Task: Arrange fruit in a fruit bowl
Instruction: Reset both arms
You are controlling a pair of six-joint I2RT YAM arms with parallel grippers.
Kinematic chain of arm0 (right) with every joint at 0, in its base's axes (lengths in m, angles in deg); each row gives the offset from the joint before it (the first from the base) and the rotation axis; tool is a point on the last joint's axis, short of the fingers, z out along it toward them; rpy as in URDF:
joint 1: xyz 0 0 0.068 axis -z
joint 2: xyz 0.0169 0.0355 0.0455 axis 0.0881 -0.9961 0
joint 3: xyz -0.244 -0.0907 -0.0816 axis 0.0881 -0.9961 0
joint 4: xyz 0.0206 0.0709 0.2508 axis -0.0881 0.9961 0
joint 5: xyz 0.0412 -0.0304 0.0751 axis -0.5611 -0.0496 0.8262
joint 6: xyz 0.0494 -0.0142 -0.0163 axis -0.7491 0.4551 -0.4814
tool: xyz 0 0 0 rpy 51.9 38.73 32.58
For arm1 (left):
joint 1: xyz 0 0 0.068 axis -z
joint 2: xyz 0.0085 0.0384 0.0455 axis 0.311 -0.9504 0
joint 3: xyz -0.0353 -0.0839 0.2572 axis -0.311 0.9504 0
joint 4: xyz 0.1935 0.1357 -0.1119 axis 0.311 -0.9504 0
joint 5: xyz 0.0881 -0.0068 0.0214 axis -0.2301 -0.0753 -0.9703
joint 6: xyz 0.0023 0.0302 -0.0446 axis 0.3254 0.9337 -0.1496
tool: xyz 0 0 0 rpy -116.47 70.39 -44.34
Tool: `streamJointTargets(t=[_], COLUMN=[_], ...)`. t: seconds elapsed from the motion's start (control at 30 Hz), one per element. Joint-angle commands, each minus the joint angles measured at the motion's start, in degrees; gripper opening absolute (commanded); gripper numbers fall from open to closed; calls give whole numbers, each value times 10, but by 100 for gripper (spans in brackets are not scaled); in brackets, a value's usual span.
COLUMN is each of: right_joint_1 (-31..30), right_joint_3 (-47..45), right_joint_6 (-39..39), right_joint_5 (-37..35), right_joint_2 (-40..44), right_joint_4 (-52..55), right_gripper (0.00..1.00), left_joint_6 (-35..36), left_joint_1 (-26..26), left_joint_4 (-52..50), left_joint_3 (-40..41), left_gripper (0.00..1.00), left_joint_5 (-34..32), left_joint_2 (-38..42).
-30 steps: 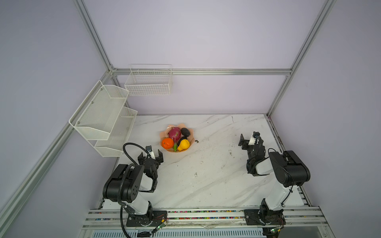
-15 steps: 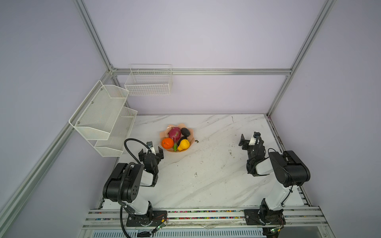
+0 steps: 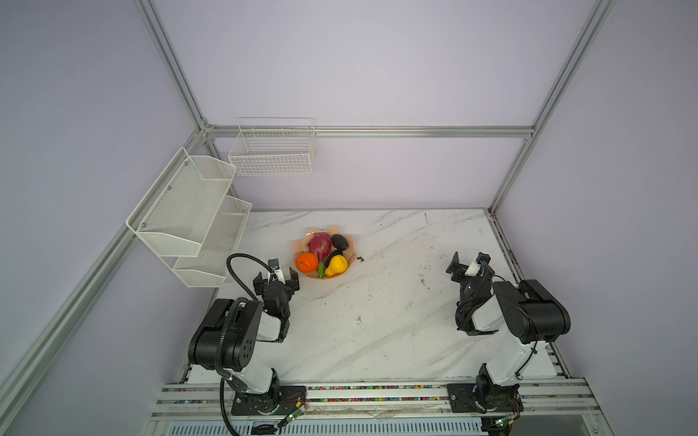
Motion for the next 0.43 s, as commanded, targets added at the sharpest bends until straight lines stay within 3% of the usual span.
streamJointTargets(t=[0.0, 0.1, 0.2, 0.4], right_joint_1=[-2, -1, 5, 6], right_joint_3=[85, 59, 77, 62], right_joint_6=[37, 35, 39, 37], right_joint_5=[94, 91, 135, 117], right_joint_2=[2, -2, -3, 3], right_joint_4=[111, 48, 87, 68], right_gripper=[97, 97, 97, 97], left_joint_6=[2, 2, 2, 1], left_joint_1=[-1, -1, -1, -1], left_joint_4=[19, 18, 11, -8], left_joint_3=[-20, -20, -26, -35], left_gripper=[100, 100, 100, 100], left_joint_5=[-11, -11, -9, -11], left_joint_2=[5, 5, 4, 5])
